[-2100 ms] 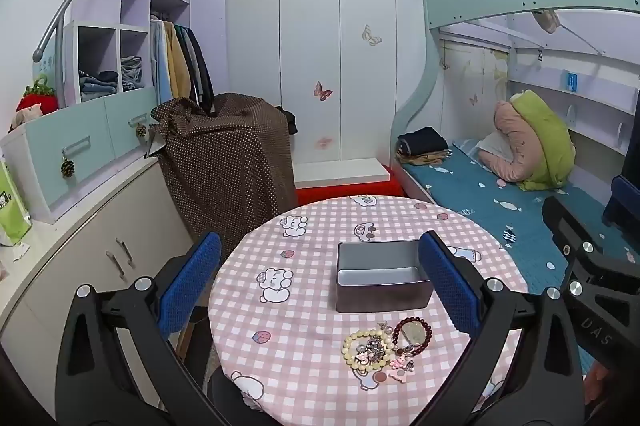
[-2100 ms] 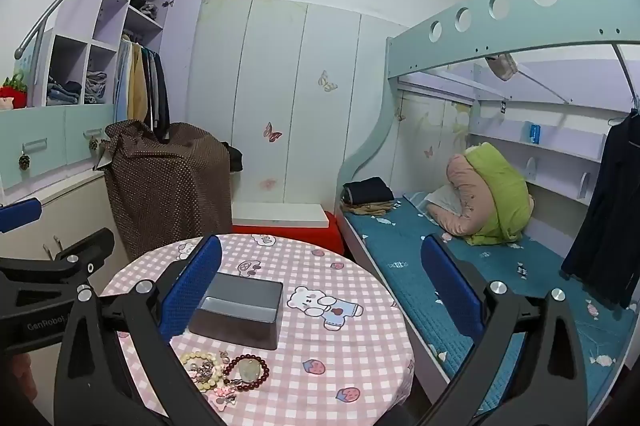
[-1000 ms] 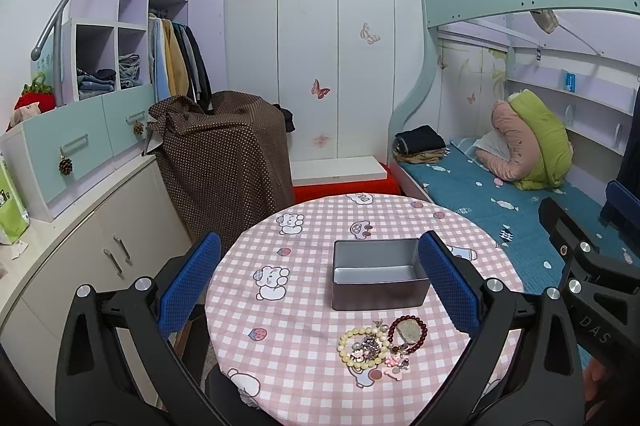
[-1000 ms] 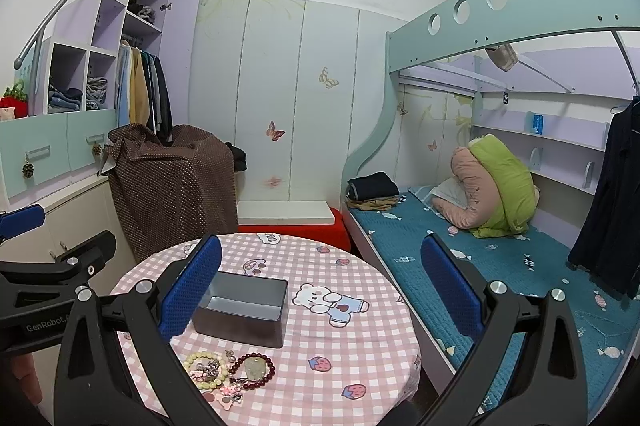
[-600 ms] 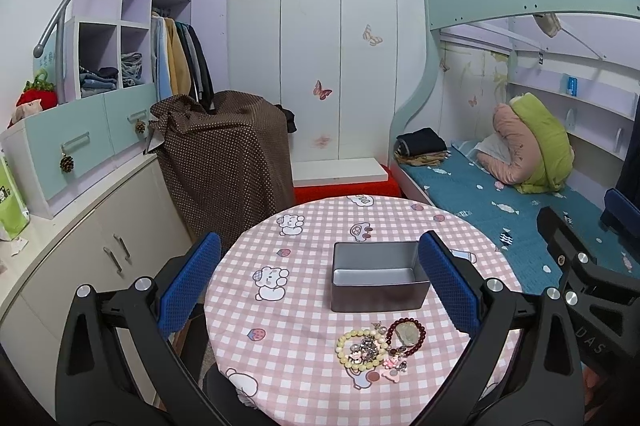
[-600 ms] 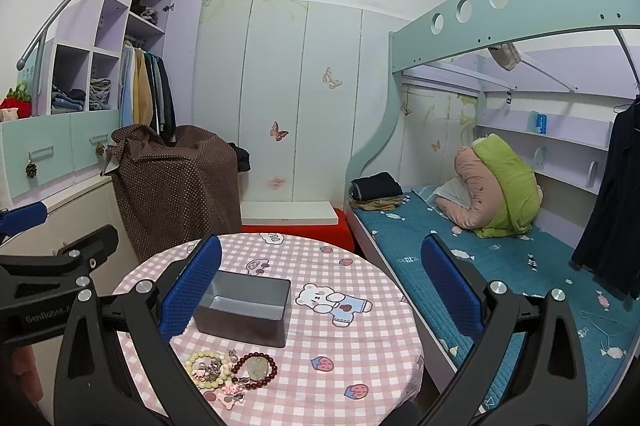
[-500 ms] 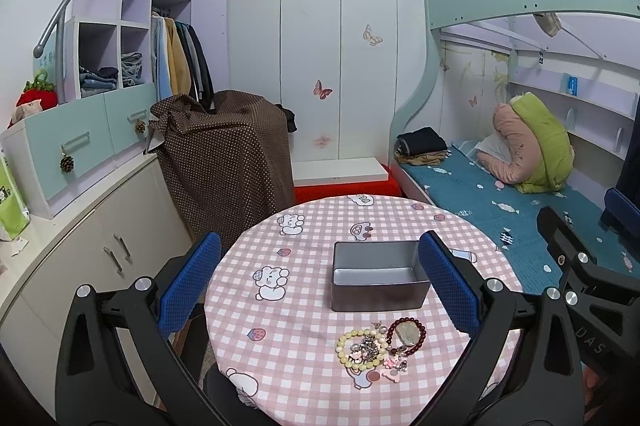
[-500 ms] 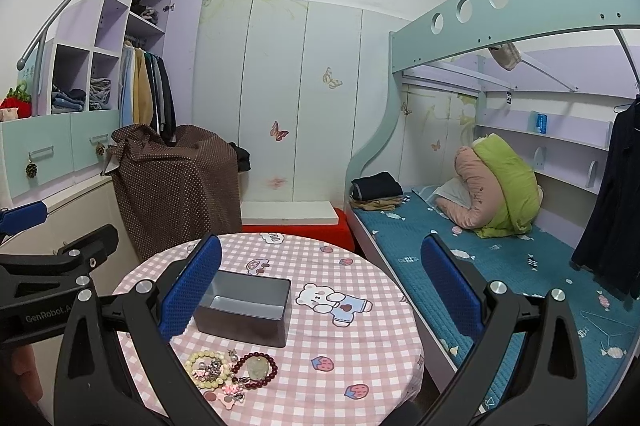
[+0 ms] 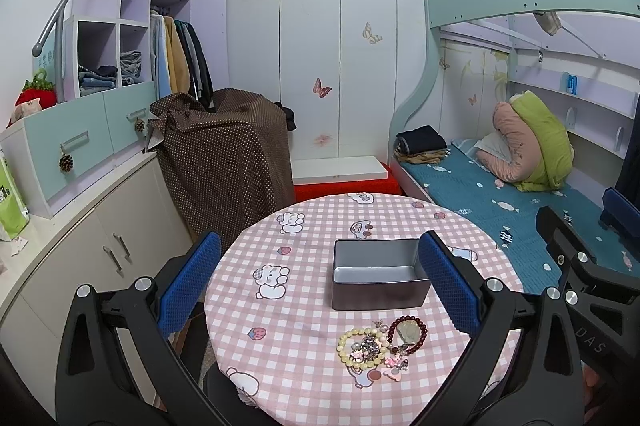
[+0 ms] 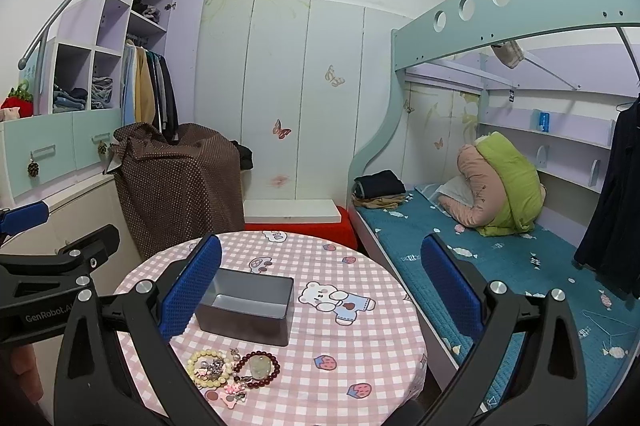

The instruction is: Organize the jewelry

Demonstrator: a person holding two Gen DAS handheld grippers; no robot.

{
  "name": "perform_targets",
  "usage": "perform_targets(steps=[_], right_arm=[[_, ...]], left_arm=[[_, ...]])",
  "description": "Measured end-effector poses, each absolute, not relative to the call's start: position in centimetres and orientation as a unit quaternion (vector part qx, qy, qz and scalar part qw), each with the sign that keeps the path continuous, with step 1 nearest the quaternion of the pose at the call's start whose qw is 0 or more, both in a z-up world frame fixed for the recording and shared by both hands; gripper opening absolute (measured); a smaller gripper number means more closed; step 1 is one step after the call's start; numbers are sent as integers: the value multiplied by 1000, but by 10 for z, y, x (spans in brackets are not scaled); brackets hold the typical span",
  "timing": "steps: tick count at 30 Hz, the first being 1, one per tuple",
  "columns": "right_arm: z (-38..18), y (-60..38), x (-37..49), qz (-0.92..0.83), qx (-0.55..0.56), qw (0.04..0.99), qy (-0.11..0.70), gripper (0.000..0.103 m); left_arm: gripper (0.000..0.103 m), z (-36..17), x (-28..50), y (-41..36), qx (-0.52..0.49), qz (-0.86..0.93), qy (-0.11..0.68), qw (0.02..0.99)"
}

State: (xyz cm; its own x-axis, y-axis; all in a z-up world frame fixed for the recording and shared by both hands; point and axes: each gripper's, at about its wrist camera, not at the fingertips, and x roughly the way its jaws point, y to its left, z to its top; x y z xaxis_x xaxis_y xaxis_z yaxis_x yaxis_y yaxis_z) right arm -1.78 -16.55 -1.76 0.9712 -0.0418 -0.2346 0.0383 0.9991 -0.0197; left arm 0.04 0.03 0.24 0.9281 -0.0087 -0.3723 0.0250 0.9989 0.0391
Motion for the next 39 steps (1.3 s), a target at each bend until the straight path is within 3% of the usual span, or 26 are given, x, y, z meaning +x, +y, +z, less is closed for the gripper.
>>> perform_targets(steps=[25, 39], right_arm=[[-23, -162, -13, -18, -10, 992, 128, 96], [-36, -162, 9, -16, -15, 985, 174, 96]], left_arm=[[98, -6, 2, 1, 22, -10, 195, 980], [98, -28, 26, 8, 21, -20, 239, 971]])
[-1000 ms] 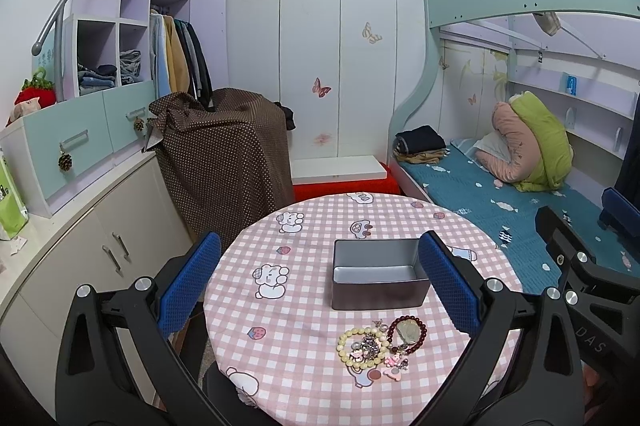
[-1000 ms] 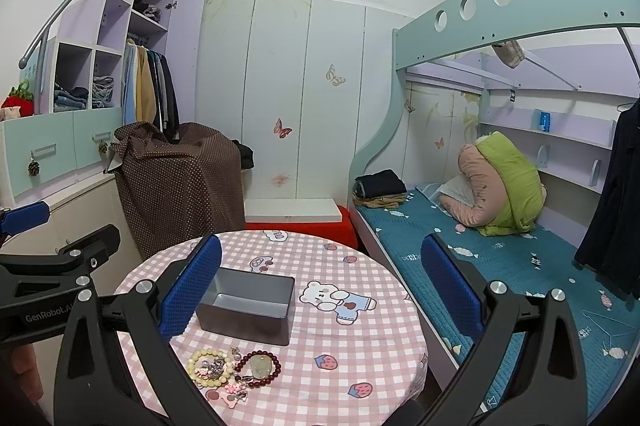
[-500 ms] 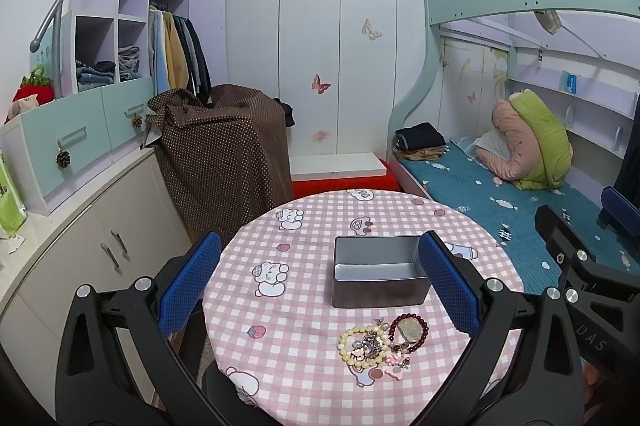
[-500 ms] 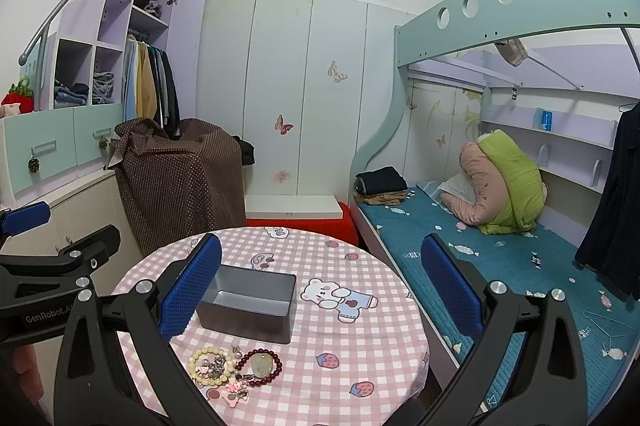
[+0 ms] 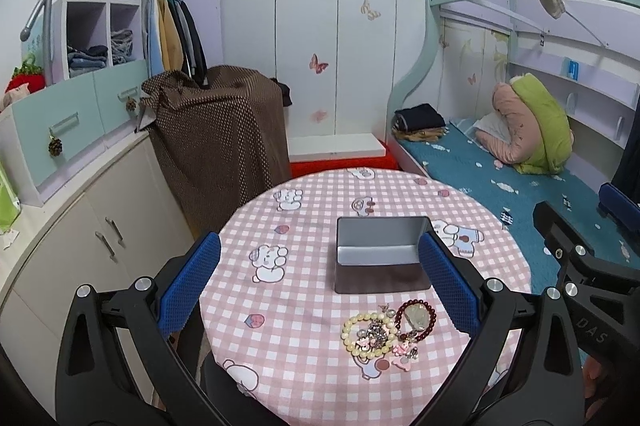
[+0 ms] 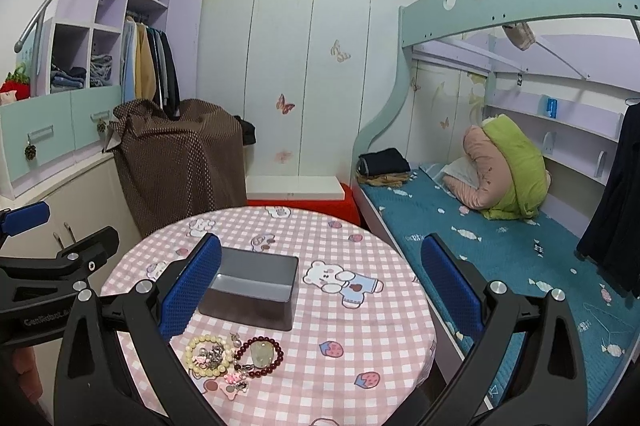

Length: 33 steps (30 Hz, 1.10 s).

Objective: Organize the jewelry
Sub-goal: 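Grasp the yellow bead bracelet with the left tool while the right tool grasps the red bead bracelet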

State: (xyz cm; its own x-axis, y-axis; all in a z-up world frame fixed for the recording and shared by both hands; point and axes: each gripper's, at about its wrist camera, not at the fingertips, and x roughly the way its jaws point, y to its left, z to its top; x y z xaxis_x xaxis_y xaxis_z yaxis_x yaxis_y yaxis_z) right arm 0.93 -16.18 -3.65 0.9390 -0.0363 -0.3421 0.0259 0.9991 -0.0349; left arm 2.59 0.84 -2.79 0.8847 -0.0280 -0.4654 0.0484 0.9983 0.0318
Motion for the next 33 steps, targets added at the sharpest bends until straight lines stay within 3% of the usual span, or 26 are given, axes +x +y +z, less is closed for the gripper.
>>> perform_targets(steps=[24, 33], right_arm=[[-154, -172, 95, -46, -23, 920, 388, 96], [-189, -170, 114, -42, -26, 900, 433, 96]], left_arm=[[98, -151, 116, 24, 36, -48, 417, 907], [98, -190, 136, 27, 48, -62, 468, 880]])
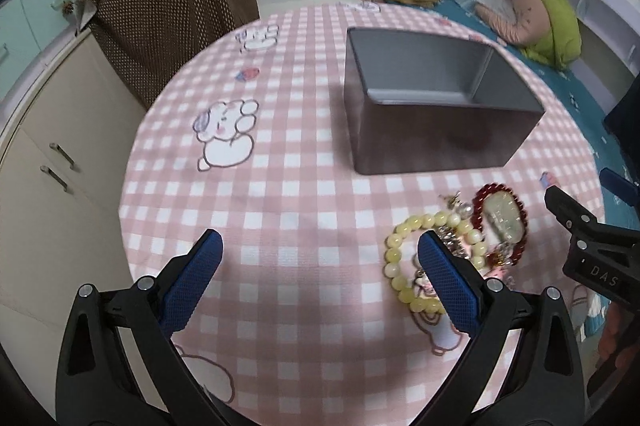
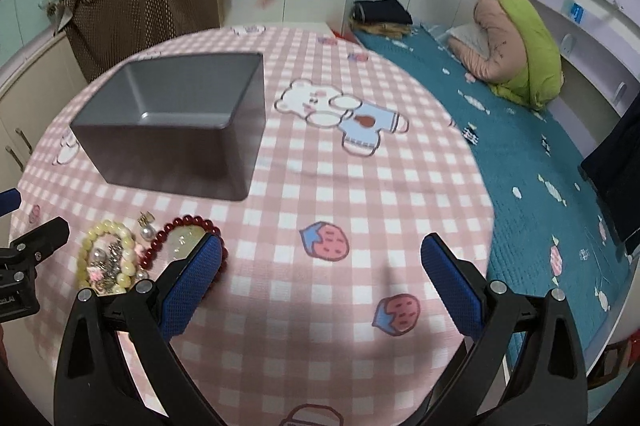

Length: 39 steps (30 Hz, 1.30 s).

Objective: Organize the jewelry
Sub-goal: 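Grasp the yellow bead bracelet with the left tool while the right tool grasps the red bead bracelet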

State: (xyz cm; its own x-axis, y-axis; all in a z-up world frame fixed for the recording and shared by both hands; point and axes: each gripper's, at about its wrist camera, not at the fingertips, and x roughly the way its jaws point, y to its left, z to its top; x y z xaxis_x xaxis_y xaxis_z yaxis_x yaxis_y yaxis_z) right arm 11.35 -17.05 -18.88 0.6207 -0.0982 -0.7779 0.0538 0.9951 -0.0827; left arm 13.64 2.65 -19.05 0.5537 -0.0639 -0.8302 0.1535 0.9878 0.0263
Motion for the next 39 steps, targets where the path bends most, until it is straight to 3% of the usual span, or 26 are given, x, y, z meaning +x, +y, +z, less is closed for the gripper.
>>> perform_targets(steps=[6, 8, 14, 17, 19, 21, 22, 27, 29, 39], right_arm=[[-199, -168, 123, -37, -28, 892, 449, 96], [-202, -165, 125, -31, -34, 891, 452, 96], [-209, -160, 131, -18, -42, 887, 459, 96], [-212, -154, 131, -9, -55, 888, 457, 95], [-212, -152, 129, 11, -56, 891, 450, 86], [-211, -150, 126, 40, -43, 893, 446, 64], [-211, -151, 125, 60, -32, 893, 444, 58], [-209, -141, 119, 104, -43, 895, 431, 13], [-208, -141, 118, 106, -36, 896, 431, 8], [-183, -145, 110, 116, -9, 909, 399, 8]], left_arm=[[97, -204, 145, 20, 59, -86, 486, 868], [81, -209, 148, 18, 63, -86, 495, 863], [73, -214, 152, 22, 61, -97, 502, 857], [57, -212, 150, 22, 61, -106, 494, 861], [49, -211, 149, 25, 56, -121, 488, 863], [33, -210, 148, 28, 49, -123, 486, 864], [19, -209, 149, 30, 39, -127, 487, 863], [10, -207, 150, 38, -13, -156, 493, 856], [10, -204, 148, 38, -31, -169, 489, 855], [10, -177, 137, 40, -86, -213, 448, 864]])
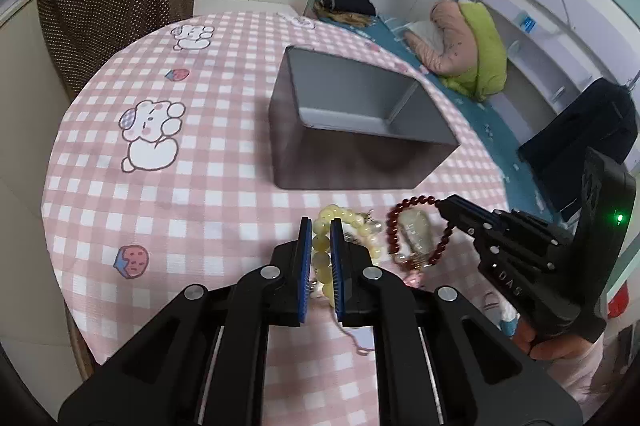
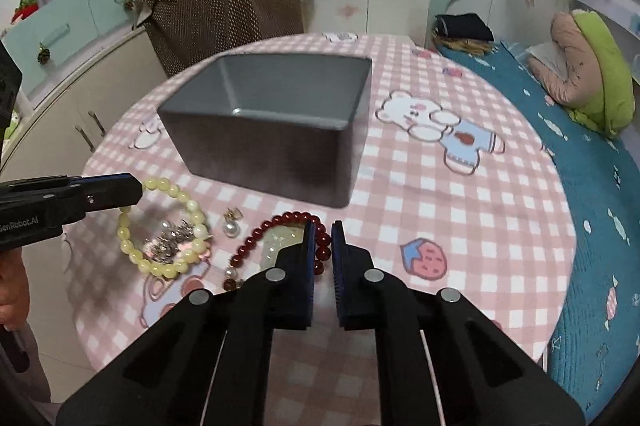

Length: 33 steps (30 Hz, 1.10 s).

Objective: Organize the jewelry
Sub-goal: 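Grasp the yellow bead bracelet with the left tool while the right tool grasps the red bead bracelet, then carry both bracelets over the grey tin and open both tools to drop them in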

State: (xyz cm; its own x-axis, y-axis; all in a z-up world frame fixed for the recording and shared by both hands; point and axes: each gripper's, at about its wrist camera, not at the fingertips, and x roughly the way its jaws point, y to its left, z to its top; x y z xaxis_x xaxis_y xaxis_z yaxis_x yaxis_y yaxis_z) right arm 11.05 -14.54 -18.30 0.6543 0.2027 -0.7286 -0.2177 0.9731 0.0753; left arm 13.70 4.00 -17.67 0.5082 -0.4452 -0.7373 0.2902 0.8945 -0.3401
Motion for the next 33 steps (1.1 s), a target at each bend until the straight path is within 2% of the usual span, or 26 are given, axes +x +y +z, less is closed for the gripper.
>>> perform_targets(steps=[33], right_arm=[[-92, -145, 102, 130, -12, 952, 275, 8]], left_arm=[[10, -89, 131, 27, -74, -231, 346, 906]])
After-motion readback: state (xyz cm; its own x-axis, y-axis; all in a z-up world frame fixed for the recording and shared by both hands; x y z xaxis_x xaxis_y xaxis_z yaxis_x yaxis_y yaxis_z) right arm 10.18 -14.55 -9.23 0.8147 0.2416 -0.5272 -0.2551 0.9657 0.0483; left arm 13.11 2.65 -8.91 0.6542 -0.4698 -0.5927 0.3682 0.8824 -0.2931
